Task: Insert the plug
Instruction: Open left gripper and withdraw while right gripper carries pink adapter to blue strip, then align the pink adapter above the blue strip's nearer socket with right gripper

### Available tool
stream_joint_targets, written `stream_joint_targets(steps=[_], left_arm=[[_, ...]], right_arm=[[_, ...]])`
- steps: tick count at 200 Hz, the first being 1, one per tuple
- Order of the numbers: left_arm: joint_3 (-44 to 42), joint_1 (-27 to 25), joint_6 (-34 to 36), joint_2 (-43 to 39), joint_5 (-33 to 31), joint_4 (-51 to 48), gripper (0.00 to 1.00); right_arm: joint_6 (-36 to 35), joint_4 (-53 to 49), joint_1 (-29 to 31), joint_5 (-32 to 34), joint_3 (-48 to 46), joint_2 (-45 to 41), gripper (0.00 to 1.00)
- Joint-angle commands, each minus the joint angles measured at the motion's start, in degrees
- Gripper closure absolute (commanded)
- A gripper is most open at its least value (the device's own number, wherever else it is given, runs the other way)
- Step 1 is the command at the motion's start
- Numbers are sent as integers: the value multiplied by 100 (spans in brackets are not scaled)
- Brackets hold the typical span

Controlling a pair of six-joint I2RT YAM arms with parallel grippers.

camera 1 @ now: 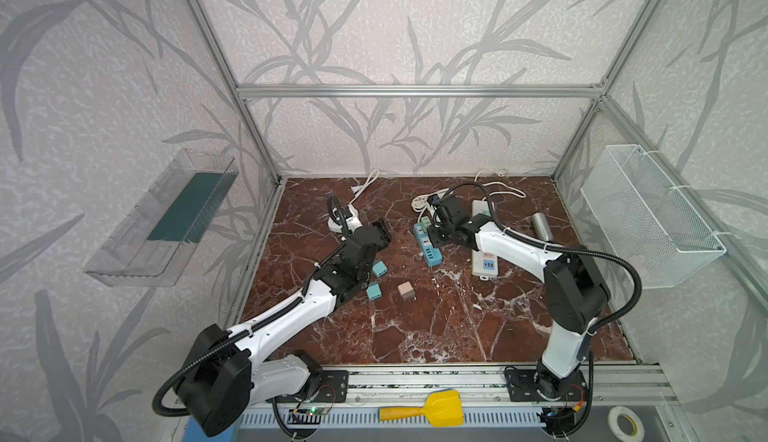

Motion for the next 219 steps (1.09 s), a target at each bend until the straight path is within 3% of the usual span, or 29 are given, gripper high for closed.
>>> stream_joint_targets(steps=[1,38,96,219], left_arm=[[142,179,-476,-67,268,-199,31],[-118,395,-210,-55,689,534,34],[-57,470,-226,39,833,467,34],[-60,564,-231,84,1047,557,34]], right_arm=[[94,-360,4,34,336,262,100],[217,-680,9,60,565,502,100],[238,-601,-46,75,423,544,100],[334,-1336,-49,279,647,1491,100]])
